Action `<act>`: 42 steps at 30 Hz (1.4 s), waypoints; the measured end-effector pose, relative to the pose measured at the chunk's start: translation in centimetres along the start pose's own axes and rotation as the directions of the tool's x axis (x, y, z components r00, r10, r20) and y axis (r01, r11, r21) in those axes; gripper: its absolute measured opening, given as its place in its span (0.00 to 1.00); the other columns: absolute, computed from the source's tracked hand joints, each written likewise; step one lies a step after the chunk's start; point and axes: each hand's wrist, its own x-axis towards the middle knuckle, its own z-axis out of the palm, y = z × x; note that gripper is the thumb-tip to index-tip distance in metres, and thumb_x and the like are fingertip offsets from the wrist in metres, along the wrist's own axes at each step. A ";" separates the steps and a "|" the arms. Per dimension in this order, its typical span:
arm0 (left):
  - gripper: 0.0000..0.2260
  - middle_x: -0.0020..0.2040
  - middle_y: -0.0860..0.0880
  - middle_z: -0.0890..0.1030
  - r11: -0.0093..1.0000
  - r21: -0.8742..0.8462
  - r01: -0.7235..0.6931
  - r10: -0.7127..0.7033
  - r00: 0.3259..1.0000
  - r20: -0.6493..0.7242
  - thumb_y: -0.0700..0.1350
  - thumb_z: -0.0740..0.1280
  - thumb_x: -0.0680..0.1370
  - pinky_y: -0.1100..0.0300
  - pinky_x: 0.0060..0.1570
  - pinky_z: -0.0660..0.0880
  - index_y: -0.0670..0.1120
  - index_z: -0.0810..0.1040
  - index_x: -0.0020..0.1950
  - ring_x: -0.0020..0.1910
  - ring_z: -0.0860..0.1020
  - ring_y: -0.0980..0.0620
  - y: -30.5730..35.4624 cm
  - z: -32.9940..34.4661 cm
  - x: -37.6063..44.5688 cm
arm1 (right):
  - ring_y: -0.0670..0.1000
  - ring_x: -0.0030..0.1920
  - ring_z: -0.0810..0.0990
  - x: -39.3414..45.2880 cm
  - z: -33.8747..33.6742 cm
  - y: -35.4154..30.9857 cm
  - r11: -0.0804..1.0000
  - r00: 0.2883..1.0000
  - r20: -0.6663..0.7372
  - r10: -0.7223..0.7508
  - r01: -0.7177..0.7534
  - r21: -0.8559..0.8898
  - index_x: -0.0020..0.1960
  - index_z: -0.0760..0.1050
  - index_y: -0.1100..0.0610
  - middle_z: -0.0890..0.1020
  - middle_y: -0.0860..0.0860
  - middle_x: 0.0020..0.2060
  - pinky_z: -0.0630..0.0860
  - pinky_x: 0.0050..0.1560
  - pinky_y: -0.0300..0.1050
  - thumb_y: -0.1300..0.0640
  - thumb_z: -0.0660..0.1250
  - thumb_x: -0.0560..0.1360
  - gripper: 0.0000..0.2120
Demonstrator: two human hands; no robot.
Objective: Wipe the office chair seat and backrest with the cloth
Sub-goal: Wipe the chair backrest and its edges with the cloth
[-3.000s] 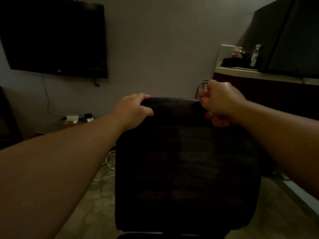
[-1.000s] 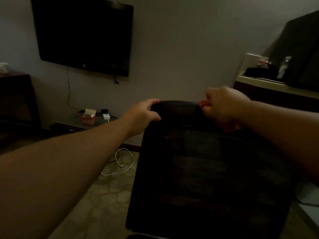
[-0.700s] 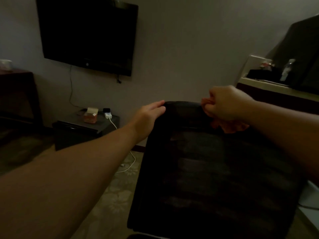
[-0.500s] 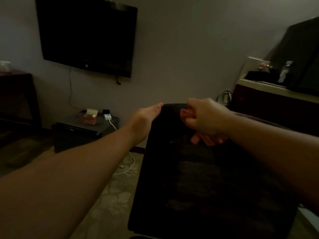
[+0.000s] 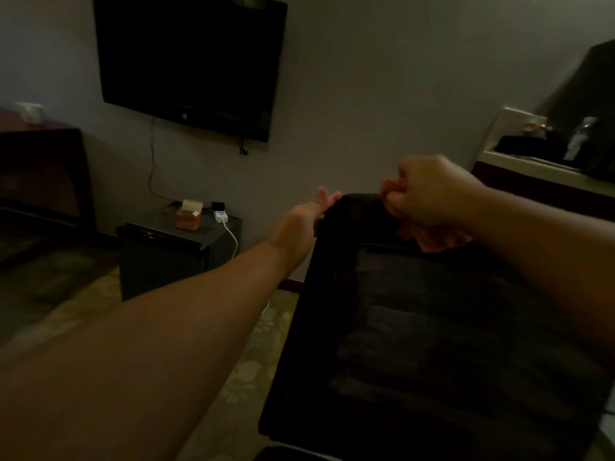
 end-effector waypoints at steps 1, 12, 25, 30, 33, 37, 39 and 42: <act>0.25 0.67 0.50 0.75 1.000 -0.023 0.005 -0.005 1.000 -0.009 0.55 0.47 0.89 0.71 0.58 0.75 0.44 0.68 0.80 0.59 0.76 0.60 0.0 0.0 0.0 | 0.54 0.40 0.78 0.4 0.1 -0.4 1.000 0.999 -0.037 0.008 -0.009 -0.009 0.48 0.71 0.52 0.78 0.52 0.43 0.76 0.39 0.47 0.42 0.66 0.78 0.14; 0.31 0.67 0.45 0.81 0.998 -0.035 0.044 -0.044 0.999 -0.015 0.61 0.45 0.87 0.63 0.58 0.76 0.41 0.76 0.72 0.60 0.80 0.52 1.3 0.2 -0.3 | 0.56 0.44 0.76 0.1 1.7 -3.4 0.989 0.988 0.059 -0.146 0.146 0.003 0.50 0.68 0.49 0.75 0.51 0.45 0.73 0.43 0.48 0.40 0.67 0.77 0.14; 0.37 0.82 0.46 0.60 0.342 0.919 -0.196 0.219 0.968 0.125 0.69 0.61 0.77 0.42 0.79 0.60 0.54 0.62 0.83 0.80 0.59 0.43 3.1 5.6 -0.1 | 0.53 0.44 0.82 -10.2 0.6 17.1 0.892 0.928 0.048 0.368 -0.368 0.264 0.55 0.78 0.51 0.82 0.52 0.45 0.80 0.43 0.49 0.41 0.77 0.74 0.18; 0.36 0.85 0.49 0.55 0.041 0.967 -0.252 0.100 0.964 0.247 0.66 0.63 0.78 0.31 0.80 0.46 0.59 0.58 0.84 0.85 0.48 0.43 4.7 12.1 1.8 | 0.53 0.46 0.83 -17.1 0.2 24.8 0.883 0.903 0.141 0.407 -0.428 0.194 0.52 0.79 0.51 0.79 0.52 0.54 0.86 0.46 0.57 0.51 0.82 0.72 0.14; 0.33 0.83 0.50 0.61 0.059 0.978 -0.200 0.039 0.979 0.198 0.61 0.64 0.78 0.30 0.79 0.49 0.59 0.61 0.82 0.83 0.57 0.44 5.1 14.7 3.6 | 0.55 0.52 0.79 -20.1 1.0 29.8 0.893 0.905 0.040 0.423 -0.424 0.151 0.53 0.78 0.51 0.71 0.51 0.60 0.83 0.44 0.53 0.63 0.79 0.72 0.15; 0.26 0.75 0.51 0.72 0.187 0.974 -0.125 0.033 0.992 0.121 0.58 0.65 0.77 0.36 0.75 0.63 0.57 0.71 0.75 0.73 0.71 0.44 5.3 15.9 4.7 | 0.63 0.63 0.73 -21.3 4.2 32.9 0.898 0.877 -0.217 0.429 -0.441 -0.009 0.67 0.74 0.43 0.74 0.56 0.62 0.73 0.66 0.72 0.59 0.79 0.70 0.29; 0.26 0.76 0.51 0.72 0.155 0.978 -0.142 0.060 0.989 0.134 0.58 0.65 0.76 0.37 0.75 0.65 0.56 0.72 0.75 0.74 0.70 0.45 4.7 15.7 4.6 | 0.62 0.70 0.67 -21.3 7.2 31.8 0.864 0.848 -0.168 0.502 -0.484 0.139 0.68 0.72 0.37 0.68 0.54 0.67 0.60 0.74 0.76 0.56 0.75 0.74 0.27; 0.27 0.81 0.51 0.66 0.128 0.980 -0.153 0.081 0.986 0.143 0.58 0.66 0.77 0.37 0.78 0.59 0.57 0.71 0.76 0.79 0.64 0.47 4.0 14.9 4.6 | 0.62 0.78 0.60 -20.9 12.2 28.7 0.667 0.790 -0.022 0.613 -0.502 0.550 0.67 0.68 0.29 0.57 0.47 0.78 0.68 0.72 0.75 0.57 0.70 0.80 0.27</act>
